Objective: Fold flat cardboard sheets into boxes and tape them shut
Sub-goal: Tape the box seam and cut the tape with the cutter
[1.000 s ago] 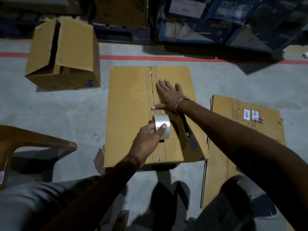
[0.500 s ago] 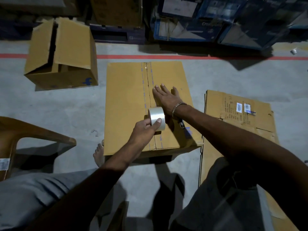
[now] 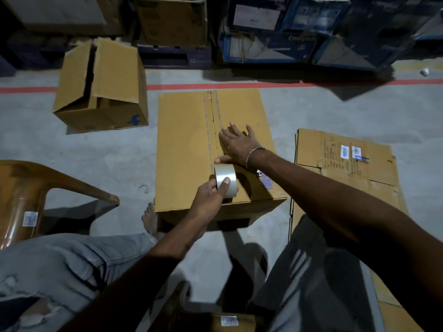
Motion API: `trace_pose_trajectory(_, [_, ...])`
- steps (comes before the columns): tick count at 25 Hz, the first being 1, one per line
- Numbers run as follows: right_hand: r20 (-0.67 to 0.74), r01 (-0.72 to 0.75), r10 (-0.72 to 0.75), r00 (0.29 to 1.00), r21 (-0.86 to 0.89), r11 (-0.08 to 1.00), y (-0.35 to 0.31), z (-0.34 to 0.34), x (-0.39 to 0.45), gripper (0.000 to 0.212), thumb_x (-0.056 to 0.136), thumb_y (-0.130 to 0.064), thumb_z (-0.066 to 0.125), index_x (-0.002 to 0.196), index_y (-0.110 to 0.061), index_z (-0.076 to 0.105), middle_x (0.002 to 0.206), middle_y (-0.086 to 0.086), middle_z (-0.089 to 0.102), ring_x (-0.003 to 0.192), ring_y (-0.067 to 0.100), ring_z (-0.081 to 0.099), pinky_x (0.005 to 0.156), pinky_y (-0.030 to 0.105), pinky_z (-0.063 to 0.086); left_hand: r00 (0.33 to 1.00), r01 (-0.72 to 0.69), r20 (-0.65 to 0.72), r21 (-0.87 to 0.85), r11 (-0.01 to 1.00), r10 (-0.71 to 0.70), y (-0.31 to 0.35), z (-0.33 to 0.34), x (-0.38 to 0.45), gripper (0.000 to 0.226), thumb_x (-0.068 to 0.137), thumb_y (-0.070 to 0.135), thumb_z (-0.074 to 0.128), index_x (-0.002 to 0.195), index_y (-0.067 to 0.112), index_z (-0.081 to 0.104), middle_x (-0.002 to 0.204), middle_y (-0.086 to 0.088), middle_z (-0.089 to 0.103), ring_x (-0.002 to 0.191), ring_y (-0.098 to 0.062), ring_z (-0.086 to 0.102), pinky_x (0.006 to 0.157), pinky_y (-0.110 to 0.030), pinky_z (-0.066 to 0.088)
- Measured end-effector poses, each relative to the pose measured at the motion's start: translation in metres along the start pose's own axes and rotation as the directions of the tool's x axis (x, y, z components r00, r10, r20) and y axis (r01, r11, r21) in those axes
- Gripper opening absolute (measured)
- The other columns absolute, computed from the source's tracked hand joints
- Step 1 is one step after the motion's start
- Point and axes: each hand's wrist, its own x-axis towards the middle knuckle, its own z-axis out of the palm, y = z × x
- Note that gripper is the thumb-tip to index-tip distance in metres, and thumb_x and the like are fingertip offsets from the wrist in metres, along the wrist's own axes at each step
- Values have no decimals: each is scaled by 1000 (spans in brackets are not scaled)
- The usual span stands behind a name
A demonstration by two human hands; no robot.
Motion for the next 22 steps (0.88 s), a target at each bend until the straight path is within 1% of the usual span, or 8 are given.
trace_pose_trajectory(2, [-18, 15, -15, 1000, 12, 1000, -2, 13, -8, 107, 85, -87, 38, 163, -18, 16, 173, -1, 10, 160, 26, -3, 121, 67, 4, 1000, 21, -10, 27, 999, -20, -2, 7, -3, 28, 106, 42, 54, 112, 21, 72, 100, 9, 75, 99, -9, 66, 83, -23, 49])
trace_pose_trajectory(4, [-42, 16, -14, 999, 44, 999, -3, 20, -7, 105, 84, -88, 35, 162, -19, 17, 173, -3, 11, 160, 26, -1, 120, 67, 7, 999, 1, -50, 21, 1000, 0, -9, 12, -6, 28, 104, 44, 59, 112, 21, 72, 100, 9, 78, 106, -15, 68, 88, -29, 50])
trace_pose_trajectory(8, [-44, 32, -29, 999, 53, 998, 4, 23, -5, 105, 83, -90, 32, 161, -22, 18, 173, -5, 11, 160, 26, -1, 119, 67, 8, 992, -69, -109, -65, 996, 61, -27, 18, -26, 30, 102, 42, 63, 96, 17, 78, 93, 1, 80, 90, -15, 72, 83, -29, 52])
trace_pose_trajectory(11, [-29, 35, -34, 999, 45, 998, 1, 20, -4, 105, 84, -89, 35, 161, -20, 20, 172, -3, 12, 160, 28, 0, 118, 68, 10, 986, 7, -169, -39, 999, -14, -48, 23, -44, 37, 100, 44, 65, 86, 14, 80, 83, 1, 80, 76, -12, 71, 76, -31, 52])
trace_pose_trajectory(15, [-23, 20, -18, 1000, 63, 998, 0, 18, -5, 102, 87, -85, 39, 161, -19, 19, 173, -2, 11, 160, 27, 0, 118, 69, 10, 978, 109, -168, -76, 991, -120, -66, 26, -57, 43, 103, 47, 58, 88, 14, 81, 87, 2, 81, 89, -18, 73, 84, -33, 55])
trace_pose_trajectory(18, [-19, 22, -21, 1000, 63, 998, 1, 20, -6, 102, 86, -86, 38, 162, -20, 17, 173, -4, 9, 160, 25, -1, 118, 68, 9, 965, 133, -224, -41, 990, -139, -73, 28, -54, 51, 102, 55, 55, 86, 14, 82, 81, 5, 80, 79, -12, 70, 72, -27, 51])
trace_pose_trajectory(20, [-14, 19, -18, 1000, 65, 998, 0, 20, -5, 103, 86, -86, 38, 162, -20, 17, 173, -4, 9, 160, 25, -1, 118, 68, 9, 946, 142, -292, -25, 989, -144, -80, 30, -53, 58, 97, 64, 58, 85, 11, 80, 66, 8, 73, 65, -14, 63, 65, -29, 46])
trace_pose_trajectory(22, [-11, 19, -19, 1000, 64, 998, -1, 18, -5, 104, 85, -86, 38, 162, -20, 17, 173, -4, 10, 160, 25, 0, 118, 68, 9, 942, 148, -299, -39, 988, -153, -86, 32, -52, 56, 98, 59, 60, 84, 8, 77, 52, 10, 61, 52, -7, 51, 57, -27, 39])
